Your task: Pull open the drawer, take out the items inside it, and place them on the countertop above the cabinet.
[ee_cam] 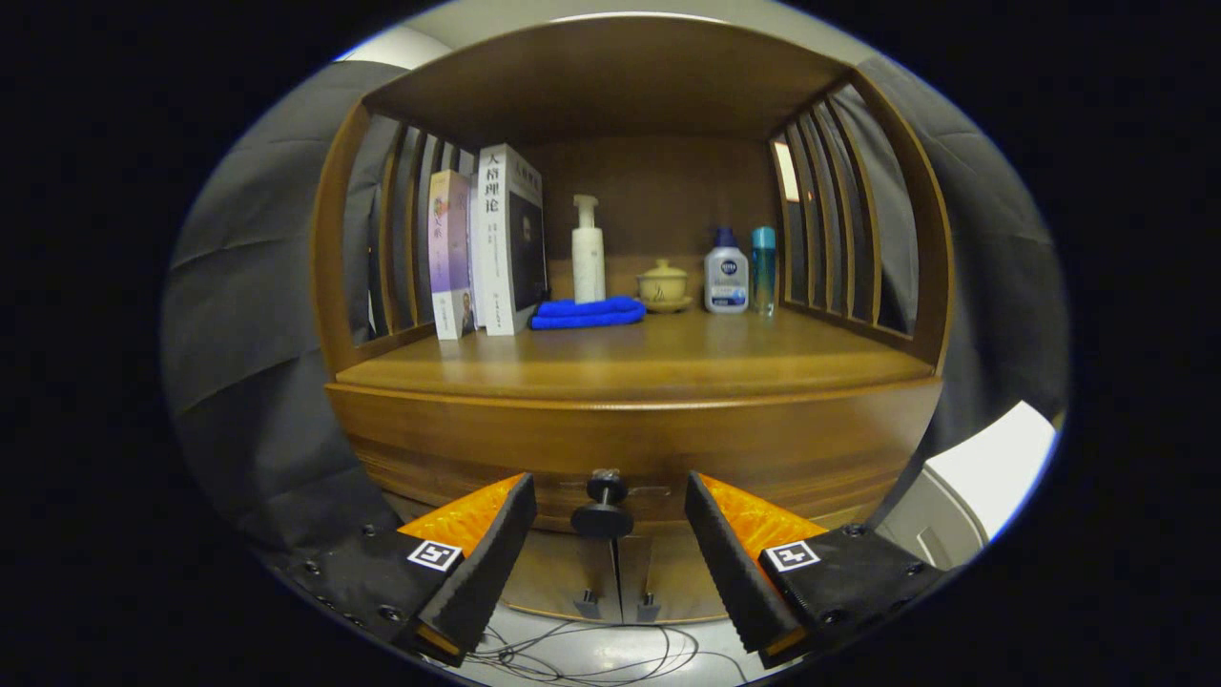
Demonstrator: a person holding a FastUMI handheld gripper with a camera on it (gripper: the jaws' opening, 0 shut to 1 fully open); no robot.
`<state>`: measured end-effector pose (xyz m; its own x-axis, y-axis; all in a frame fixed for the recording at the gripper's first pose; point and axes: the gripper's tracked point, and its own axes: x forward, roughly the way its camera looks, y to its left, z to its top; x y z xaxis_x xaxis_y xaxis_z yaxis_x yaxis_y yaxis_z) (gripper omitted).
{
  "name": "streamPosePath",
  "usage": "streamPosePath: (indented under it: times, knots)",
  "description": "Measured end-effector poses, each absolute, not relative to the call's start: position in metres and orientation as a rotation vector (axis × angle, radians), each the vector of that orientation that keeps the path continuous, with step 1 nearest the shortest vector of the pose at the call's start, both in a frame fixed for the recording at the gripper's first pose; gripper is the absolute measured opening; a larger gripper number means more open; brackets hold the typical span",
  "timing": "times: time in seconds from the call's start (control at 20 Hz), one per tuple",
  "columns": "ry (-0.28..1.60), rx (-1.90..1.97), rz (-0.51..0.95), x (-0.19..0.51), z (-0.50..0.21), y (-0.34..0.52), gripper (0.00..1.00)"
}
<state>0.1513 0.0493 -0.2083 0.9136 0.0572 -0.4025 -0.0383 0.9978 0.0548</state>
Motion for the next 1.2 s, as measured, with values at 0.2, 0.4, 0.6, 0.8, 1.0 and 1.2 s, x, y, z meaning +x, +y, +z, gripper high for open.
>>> streamPosePath:
  times: [0.2, 0.4, 0.6, 0.8, 1.0, 1.2]
  knots:
    - [0.444, 0.044, 0.044, 0.160, -0.225, 0.051, 0.90]
    - [0.459, 0.018, 0.039, 0.167, -0.237, 0.056, 0.79]
    - [0.452, 0.027, 0.010, 0.170, -0.238, 0.055, 0.57]
    - [0.465, 0.041, 0.004, 0.172, -0.241, 0.054, 0.42]
    - [0.461, 0.019, 0.007, 0.166, -0.240, 0.054, 0.35]
    - [0.442, 0.011, 0.015, 0.146, -0.238, 0.052, 0.35]
